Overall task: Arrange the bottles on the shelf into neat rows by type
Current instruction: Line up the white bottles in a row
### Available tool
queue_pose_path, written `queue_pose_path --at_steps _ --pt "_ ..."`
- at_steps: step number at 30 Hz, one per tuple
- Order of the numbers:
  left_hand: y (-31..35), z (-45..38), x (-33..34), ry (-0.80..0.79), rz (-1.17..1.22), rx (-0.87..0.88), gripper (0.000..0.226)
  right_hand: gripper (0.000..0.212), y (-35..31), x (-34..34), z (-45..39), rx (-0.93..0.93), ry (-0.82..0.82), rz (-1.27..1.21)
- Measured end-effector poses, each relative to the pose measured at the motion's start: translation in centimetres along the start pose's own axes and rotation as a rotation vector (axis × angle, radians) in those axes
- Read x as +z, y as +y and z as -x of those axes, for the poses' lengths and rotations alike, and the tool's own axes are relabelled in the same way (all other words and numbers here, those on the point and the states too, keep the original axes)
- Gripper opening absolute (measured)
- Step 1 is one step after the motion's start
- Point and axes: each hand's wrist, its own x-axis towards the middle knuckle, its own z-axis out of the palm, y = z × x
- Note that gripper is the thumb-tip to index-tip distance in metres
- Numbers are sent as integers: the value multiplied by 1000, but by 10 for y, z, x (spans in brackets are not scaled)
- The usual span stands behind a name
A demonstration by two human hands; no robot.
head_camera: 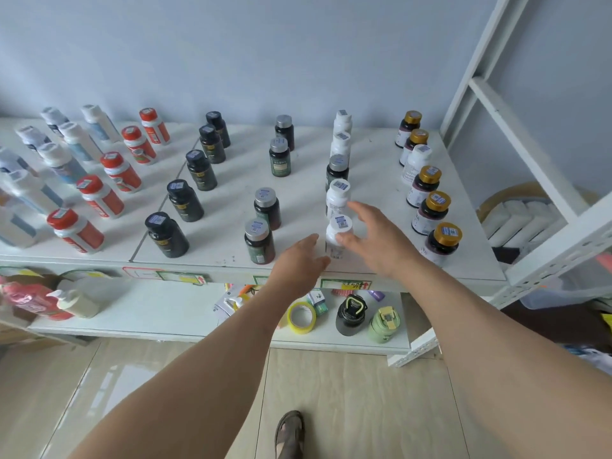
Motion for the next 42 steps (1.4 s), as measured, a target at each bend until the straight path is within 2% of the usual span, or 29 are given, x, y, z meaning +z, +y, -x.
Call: queue_pose_path --at_steps 3,5,9,14,19,27,38,42 --pt "4 -8 -1 -33 -24 59 44 68 -5 4 -8 62 -106 2" --pt "8 -12 -7 -75 -33 100 35 58 -9 5 -8 100 -91 -8" --pt "6 -19 -20 -119 122 90 15 48 -17 6 -10 158 -45 -36" --pt "2 -30 -37 -211 233 155 22 48 -30 -6 -18 195 -3 -16" --pt "8 -31 -52 -319 367 149 25 49 -38 -18 -19 204 81 -24" --pt "15 -32 -62 -442 330 132 17 49 -43 -23 -13 211 122 -52" --pt "15 -39 -56 -380 263 148 29 47 -36 -26 -11 199 96 -60" --pt "18 -43 -59 -280 59 149 49 45 -27 -20 -12 180 46 -61"
